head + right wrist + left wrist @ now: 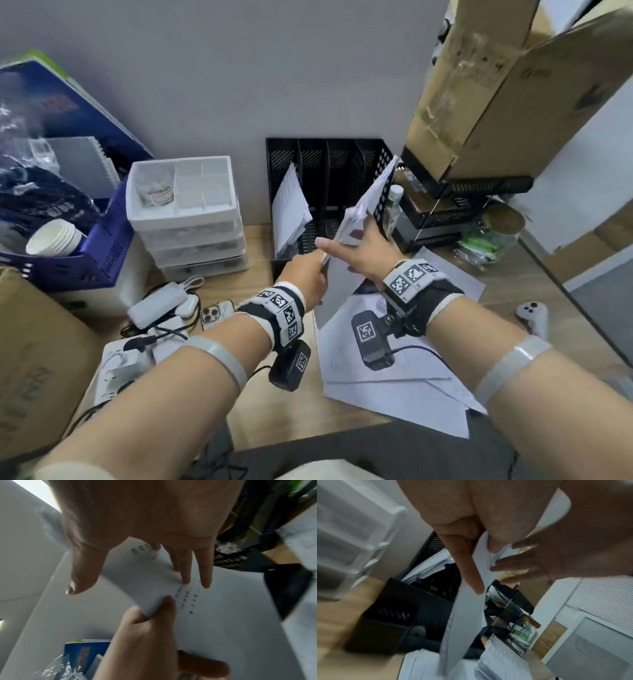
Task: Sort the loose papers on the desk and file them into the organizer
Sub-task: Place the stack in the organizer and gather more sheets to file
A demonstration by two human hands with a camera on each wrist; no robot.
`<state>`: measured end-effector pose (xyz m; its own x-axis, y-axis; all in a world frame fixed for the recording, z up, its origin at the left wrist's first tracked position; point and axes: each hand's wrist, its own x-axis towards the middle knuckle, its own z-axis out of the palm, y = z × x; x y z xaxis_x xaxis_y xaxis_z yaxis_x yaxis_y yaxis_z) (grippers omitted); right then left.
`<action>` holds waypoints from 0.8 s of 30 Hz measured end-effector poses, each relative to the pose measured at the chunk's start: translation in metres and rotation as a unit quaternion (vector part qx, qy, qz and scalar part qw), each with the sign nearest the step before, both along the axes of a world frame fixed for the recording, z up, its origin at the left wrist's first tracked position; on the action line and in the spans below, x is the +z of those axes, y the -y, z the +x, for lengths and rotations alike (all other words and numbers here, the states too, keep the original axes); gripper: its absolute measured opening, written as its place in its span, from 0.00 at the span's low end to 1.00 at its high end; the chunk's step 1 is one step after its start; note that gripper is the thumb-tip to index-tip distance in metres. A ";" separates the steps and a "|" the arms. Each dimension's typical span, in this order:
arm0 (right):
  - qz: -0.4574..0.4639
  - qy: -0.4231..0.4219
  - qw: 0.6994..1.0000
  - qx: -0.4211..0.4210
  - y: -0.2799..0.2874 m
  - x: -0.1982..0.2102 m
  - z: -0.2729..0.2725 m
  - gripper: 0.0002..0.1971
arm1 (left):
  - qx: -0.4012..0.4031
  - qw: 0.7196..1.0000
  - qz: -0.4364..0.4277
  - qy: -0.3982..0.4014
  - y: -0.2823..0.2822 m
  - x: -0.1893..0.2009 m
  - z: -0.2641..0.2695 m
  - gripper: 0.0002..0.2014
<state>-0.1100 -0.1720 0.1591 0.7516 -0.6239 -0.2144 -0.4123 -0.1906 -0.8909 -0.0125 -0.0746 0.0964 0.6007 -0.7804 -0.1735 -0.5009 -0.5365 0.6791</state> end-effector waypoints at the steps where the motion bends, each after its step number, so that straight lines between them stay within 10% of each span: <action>1: -0.011 0.000 1.000 0.005 0.001 0.008 0.008 0.49 | -0.006 1.000 0.016 0.026 0.003 0.007 0.000 0.17; 6: -0.051 -0.031 0.996 -0.061 0.019 0.038 0.023 0.18 | -0.060 0.995 -0.024 0.071 0.008 0.017 0.001 0.30; 13: 0.064 0.013 0.997 -0.031 0.047 0.063 0.028 0.20 | -0.043 0.999 0.012 -0.031 0.017 -0.008 0.006 0.56; 24: 0.133 0.007 0.991 -0.003 0.120 0.042 0.081 0.25 | 0.060 0.996 0.024 -0.061 0.078 -0.034 0.041 0.52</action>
